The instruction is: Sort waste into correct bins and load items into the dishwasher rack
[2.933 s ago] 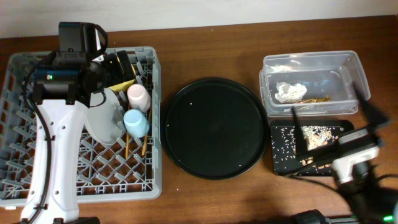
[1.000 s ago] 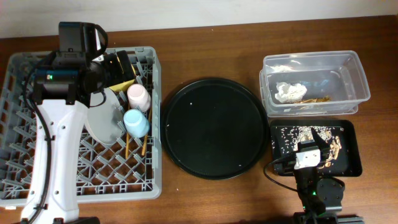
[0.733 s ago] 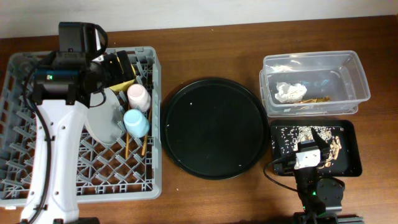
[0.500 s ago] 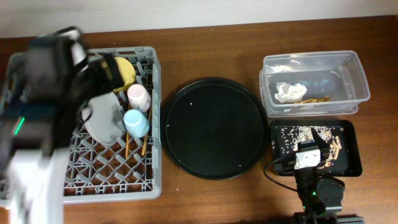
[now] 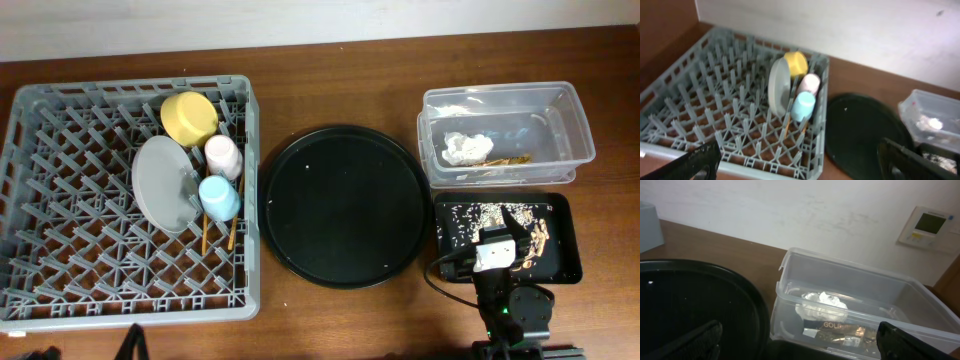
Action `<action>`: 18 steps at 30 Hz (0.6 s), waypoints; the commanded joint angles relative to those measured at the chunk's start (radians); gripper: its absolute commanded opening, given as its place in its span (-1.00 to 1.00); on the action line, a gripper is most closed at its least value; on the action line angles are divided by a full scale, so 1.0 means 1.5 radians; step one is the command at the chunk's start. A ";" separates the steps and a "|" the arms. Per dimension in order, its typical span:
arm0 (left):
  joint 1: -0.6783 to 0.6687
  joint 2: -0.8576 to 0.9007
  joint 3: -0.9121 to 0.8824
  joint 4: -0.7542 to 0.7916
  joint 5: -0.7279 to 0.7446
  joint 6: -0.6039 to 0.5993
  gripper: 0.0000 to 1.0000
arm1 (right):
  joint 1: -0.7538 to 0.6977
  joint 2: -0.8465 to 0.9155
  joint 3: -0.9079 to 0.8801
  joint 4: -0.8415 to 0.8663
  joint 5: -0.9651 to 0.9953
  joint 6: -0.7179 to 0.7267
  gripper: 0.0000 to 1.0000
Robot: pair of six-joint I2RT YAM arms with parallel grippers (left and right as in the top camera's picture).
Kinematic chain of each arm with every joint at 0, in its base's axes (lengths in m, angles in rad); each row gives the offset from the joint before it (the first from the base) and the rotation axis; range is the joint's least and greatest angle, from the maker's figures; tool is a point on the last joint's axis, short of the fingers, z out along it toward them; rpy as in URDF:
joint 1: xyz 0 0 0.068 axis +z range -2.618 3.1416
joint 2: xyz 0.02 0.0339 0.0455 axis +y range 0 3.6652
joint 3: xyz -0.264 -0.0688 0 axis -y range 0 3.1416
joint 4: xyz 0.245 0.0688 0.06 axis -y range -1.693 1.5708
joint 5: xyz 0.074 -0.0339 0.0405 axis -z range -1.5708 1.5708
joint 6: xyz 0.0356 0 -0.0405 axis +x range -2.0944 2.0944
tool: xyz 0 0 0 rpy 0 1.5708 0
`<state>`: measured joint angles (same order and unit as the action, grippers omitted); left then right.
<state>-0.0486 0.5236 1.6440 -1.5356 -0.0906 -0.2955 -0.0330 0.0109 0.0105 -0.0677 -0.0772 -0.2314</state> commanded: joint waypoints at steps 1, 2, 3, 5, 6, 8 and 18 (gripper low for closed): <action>0.034 -0.051 -0.174 0.149 -0.004 -0.023 0.99 | -0.005 -0.005 -0.003 -0.003 0.007 0.011 0.97; 0.042 -0.068 -0.230 0.225 -0.002 -0.039 0.99 | -0.005 -0.005 -0.003 -0.003 0.007 0.011 0.97; 0.047 -0.079 -0.269 0.283 -0.002 -0.053 0.99 | -0.005 -0.005 -0.003 -0.004 0.007 0.011 0.97; 0.060 -0.104 -0.362 0.428 0.001 -0.086 0.99 | -0.005 -0.005 -0.003 -0.003 0.007 0.011 0.97; 0.066 -0.116 -0.404 0.497 0.008 -0.098 0.99 | -0.005 -0.005 -0.003 -0.003 0.007 0.011 0.97; 0.077 -0.147 -0.498 0.647 0.036 -0.108 0.99 | -0.005 -0.005 -0.003 -0.003 0.007 0.011 0.97; 0.081 -0.331 -0.894 1.125 0.068 -0.107 0.99 | -0.005 -0.005 -0.003 -0.003 0.007 0.011 0.97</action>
<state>0.0681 0.1059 0.4423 0.0765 -0.0097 -0.4446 -0.0341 0.0101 0.0101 -0.0673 -0.0750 -0.2306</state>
